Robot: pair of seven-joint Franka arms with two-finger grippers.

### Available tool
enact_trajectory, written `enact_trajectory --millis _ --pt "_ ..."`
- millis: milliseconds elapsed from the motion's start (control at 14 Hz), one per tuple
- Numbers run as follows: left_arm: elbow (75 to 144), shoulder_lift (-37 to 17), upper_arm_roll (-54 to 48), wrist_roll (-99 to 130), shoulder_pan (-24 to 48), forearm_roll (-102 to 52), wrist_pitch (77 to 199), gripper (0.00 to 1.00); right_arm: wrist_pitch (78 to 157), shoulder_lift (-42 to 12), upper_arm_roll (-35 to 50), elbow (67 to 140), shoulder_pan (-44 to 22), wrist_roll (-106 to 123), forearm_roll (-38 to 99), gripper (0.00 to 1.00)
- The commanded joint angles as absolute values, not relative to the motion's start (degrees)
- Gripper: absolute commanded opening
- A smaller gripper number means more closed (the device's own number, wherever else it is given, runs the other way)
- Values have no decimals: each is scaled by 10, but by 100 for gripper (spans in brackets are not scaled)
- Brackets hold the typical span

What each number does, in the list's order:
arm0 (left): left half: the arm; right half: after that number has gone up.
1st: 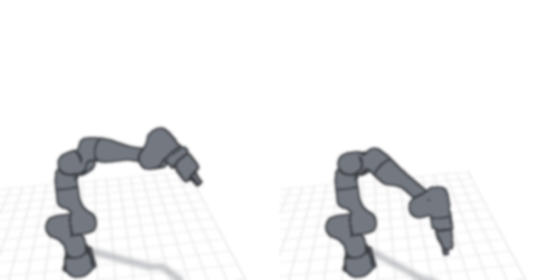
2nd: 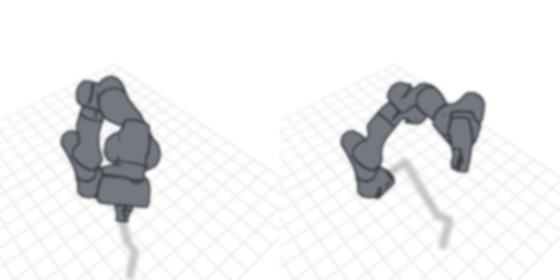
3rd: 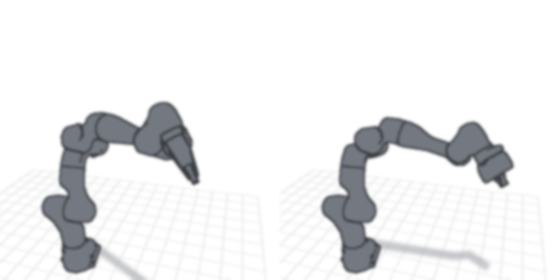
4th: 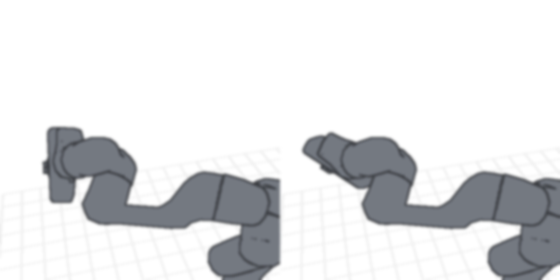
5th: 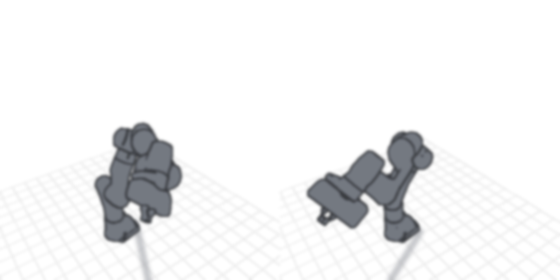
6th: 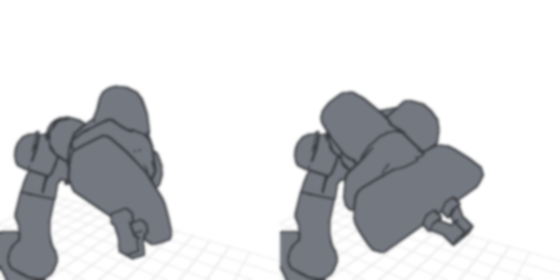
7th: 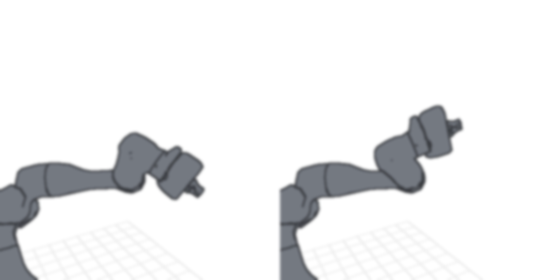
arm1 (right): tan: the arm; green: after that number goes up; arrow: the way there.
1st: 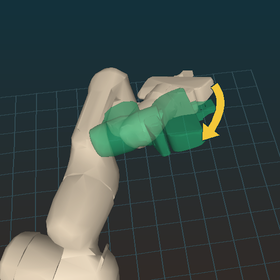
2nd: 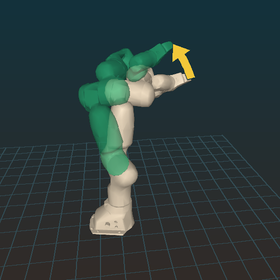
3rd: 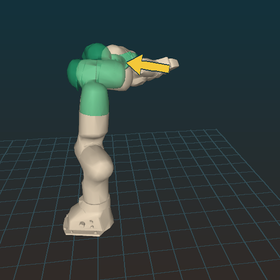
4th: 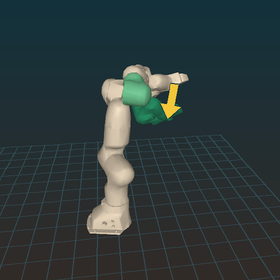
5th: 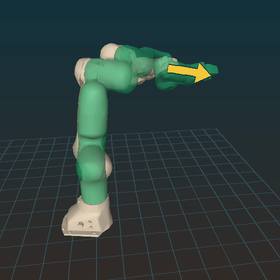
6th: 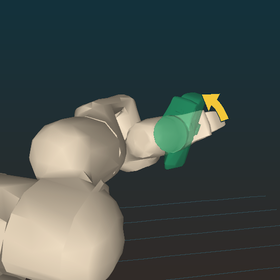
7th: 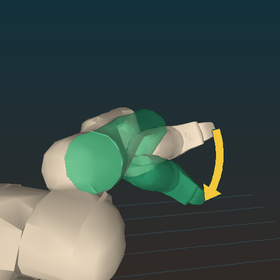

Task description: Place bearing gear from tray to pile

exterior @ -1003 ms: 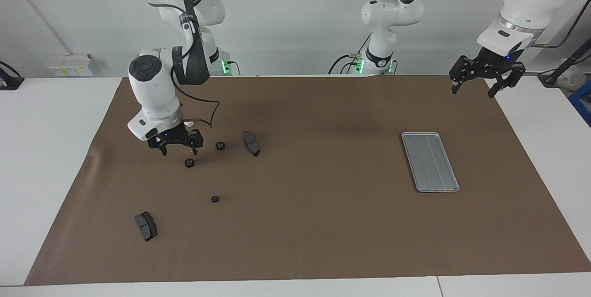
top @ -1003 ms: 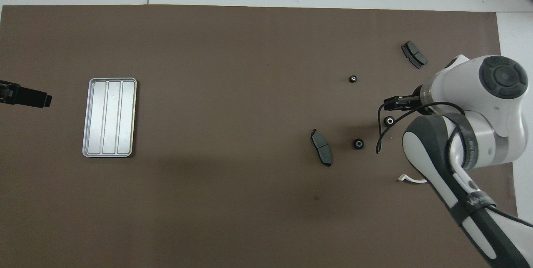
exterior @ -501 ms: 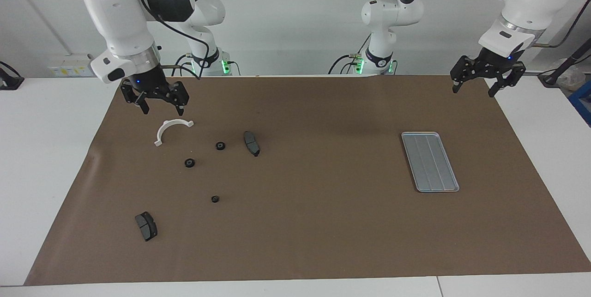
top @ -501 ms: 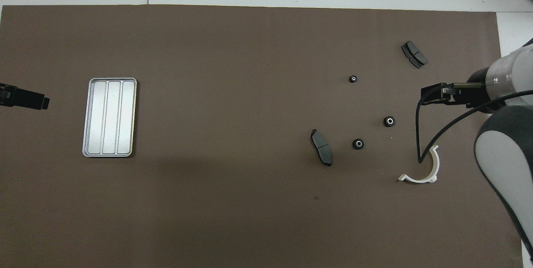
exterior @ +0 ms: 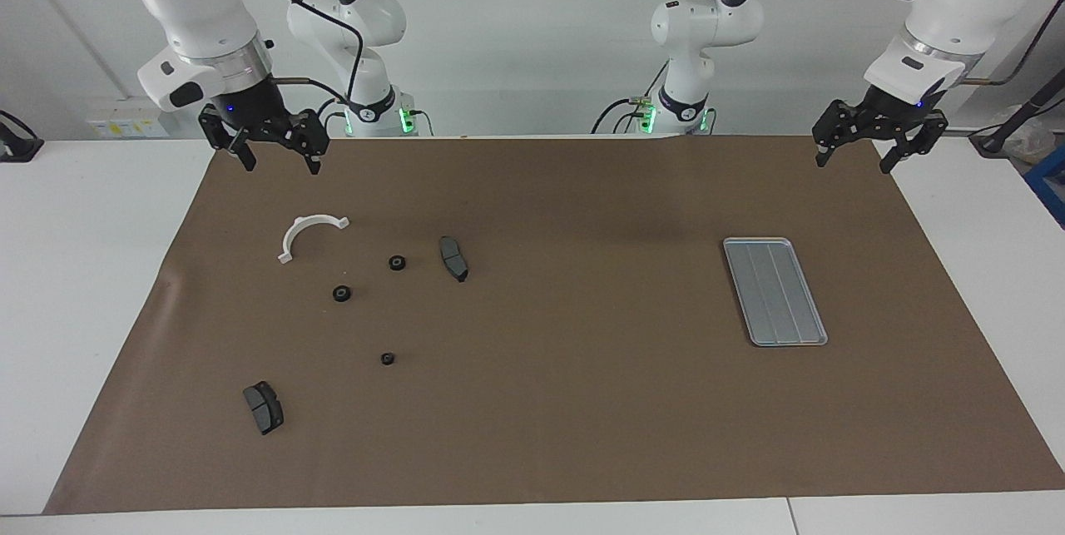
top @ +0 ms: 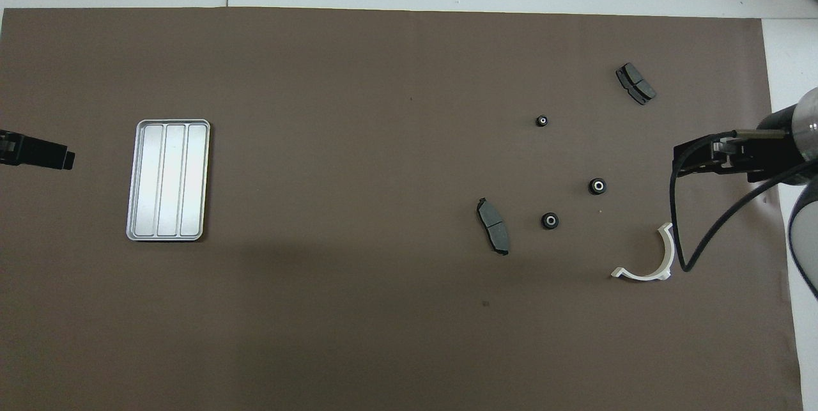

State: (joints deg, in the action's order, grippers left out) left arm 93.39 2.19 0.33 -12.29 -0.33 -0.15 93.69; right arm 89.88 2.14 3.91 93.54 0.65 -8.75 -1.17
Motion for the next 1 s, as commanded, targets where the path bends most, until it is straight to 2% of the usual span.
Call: enact_trajectory --millis 0,931 --pt "954 40 4 -81 -1 10 934 100 888 18 42 928 13 -86 -4 100" --pt "954 40 4 -81 -1 10 935 100 890 25 42 945 14 -86 0 100"
